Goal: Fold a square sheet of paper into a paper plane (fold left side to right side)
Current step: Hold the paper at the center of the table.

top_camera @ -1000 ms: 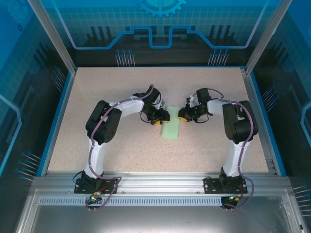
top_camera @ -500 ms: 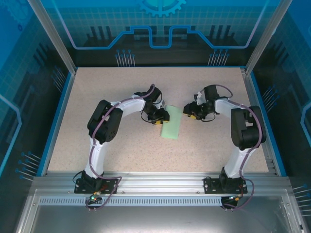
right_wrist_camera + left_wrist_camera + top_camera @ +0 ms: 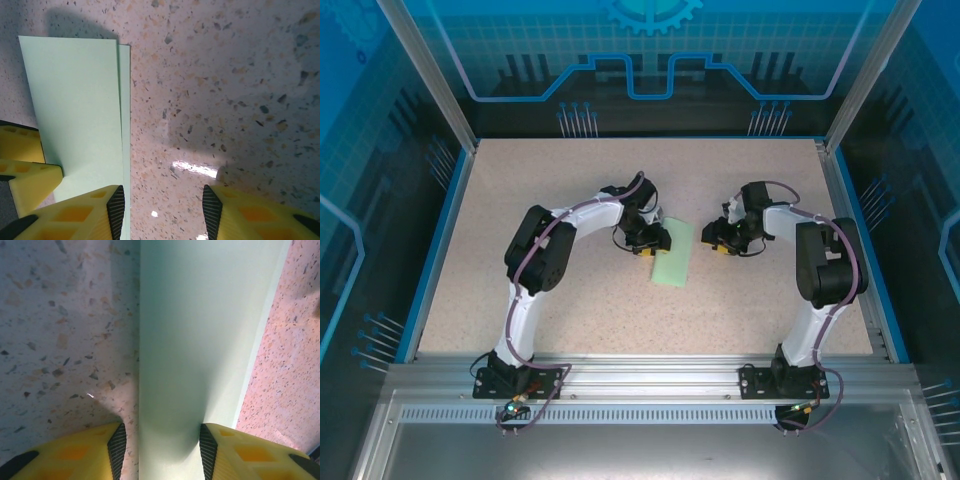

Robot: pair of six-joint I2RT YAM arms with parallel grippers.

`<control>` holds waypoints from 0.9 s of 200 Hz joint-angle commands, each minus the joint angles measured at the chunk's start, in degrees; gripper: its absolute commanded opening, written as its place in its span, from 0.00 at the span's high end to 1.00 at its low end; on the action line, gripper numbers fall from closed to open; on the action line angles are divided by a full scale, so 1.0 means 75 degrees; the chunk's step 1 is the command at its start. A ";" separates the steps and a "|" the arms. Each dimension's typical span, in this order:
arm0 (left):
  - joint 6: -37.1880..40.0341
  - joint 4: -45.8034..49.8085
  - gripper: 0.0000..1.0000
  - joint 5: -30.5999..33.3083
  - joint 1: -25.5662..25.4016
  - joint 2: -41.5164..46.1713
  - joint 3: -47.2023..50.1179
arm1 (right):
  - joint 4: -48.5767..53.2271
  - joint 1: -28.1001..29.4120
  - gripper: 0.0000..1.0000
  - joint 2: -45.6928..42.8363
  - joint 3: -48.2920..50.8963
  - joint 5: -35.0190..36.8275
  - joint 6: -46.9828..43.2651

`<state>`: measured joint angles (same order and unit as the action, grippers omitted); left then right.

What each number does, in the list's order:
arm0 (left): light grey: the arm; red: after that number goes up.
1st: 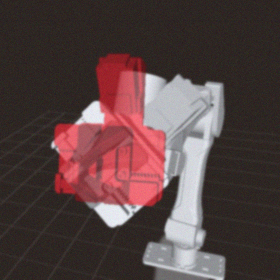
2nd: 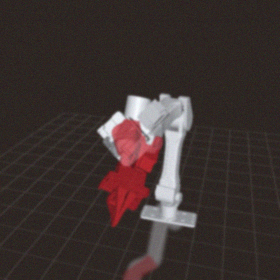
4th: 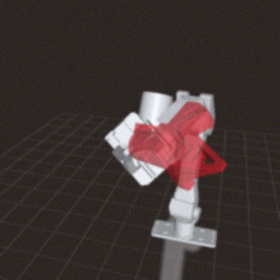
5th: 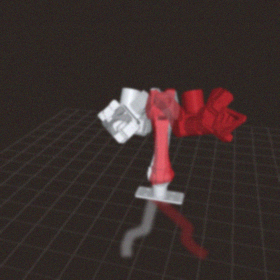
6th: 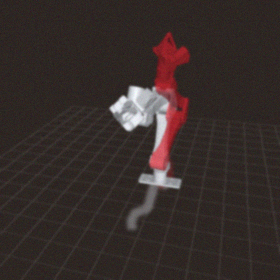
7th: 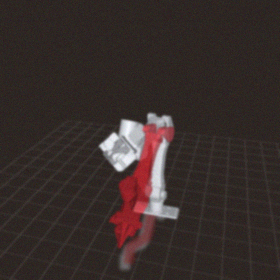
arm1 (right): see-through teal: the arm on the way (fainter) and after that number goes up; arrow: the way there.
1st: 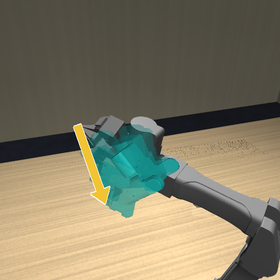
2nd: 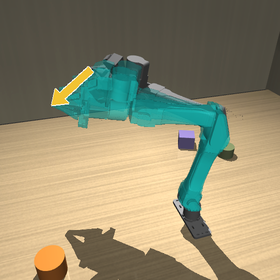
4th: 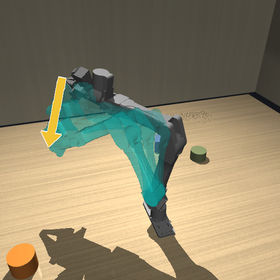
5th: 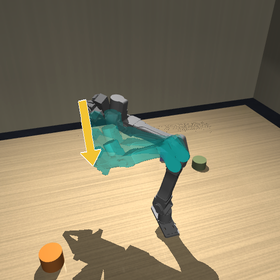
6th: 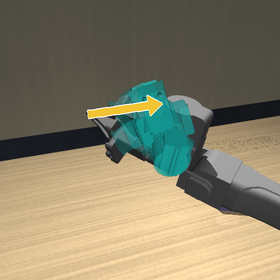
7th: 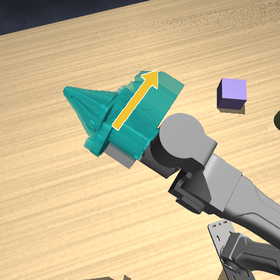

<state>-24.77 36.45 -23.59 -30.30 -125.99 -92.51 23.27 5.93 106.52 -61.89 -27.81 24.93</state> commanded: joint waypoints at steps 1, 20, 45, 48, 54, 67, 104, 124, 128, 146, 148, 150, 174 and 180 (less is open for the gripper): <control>0.0288 0.0226 0.51 0.0004 -0.0253 -0.0368 -0.0209 | 0.0242 -0.0105 0.52 0.0132 -0.0062 -0.0011 -0.0167; 0.0344 0.0345 0.51 0.0084 -0.0305 -0.0421 -0.0297 | 0.0208 -0.0109 0.52 0.0107 -0.0027 -0.0006 -0.0153; 0.0311 0.0373 0.51 0.0133 -0.0320 -0.0429 -0.0344 | 0.0122 -0.0108 0.52 0.0074 0.0023 -0.0072 -0.0093; 0.0313 0.0379 0.51 0.0146 -0.0325 -0.0433 -0.0346 | 0.0121 -0.0100 0.52 0.0077 0.0034 -0.0071 -0.0095; 0.0314 0.0401 0.51 0.0163 -0.0328 -0.0439 -0.0367 | 0.0120 -0.0095 0.52 0.0066 0.0033 -0.0079 -0.0089; 0.0290 0.0414 0.51 0.0221 -0.0325 -0.0429 -0.0369 | 0.0120 -0.0085 0.52 0.0045 0.0030 -0.0083 -0.0080; 0.0265 0.0426 0.50 0.0216 -0.0333 -0.0466 -0.0380 | 0.0120 -0.0047 0.52 0.0021 0.0013 -0.0124 -0.0051; 0.0228 0.0419 0.50 0.0221 -0.0332 -0.0484 -0.0380 | 0.0120 -0.0007 0.52 0.0001 -0.0013 -0.0124 -0.0026; 0.0213 0.0415 0.50 0.0217 -0.0333 -0.0486 -0.0371 | 0.0124 0.0005 0.52 0.0011 -0.0017 -0.0123 -0.0011; 0.0175 0.0405 0.50 0.0205 -0.0341 -0.0509 -0.0390 | 0.0121 0.0040 0.52 -0.0004 -0.0018 -0.0111 0.0013; 0.0175 0.0403 0.50 0.0205 -0.0336 -0.0509 -0.0389 | 0.0121 0.0041 0.52 -0.0001 -0.0015 -0.0112 0.0012; 0.0174 0.0394 0.50 0.0205 -0.0344 -0.0521 -0.0391 | 0.0120 0.0047 0.52 0.0006 -0.0014 -0.0112 0.0009; 0.0130 0.0410 0.50 0.0205 -0.0347 -0.0552 -0.0398 | 0.0109 0.0088 0.52 0.0005 -0.0022 -0.0123 0.0030; 0.0127 0.0404 0.50 0.0210 -0.0351 -0.0561 -0.0414 | 0.0109 0.0109 0.52 0.0003 -0.0043 -0.0132 0.0048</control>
<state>-23.62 38.74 -21.37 -31.29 -126.76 -94.48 23.51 6.07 106.52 -61.87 -27.83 24.80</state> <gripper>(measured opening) 0.501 0.480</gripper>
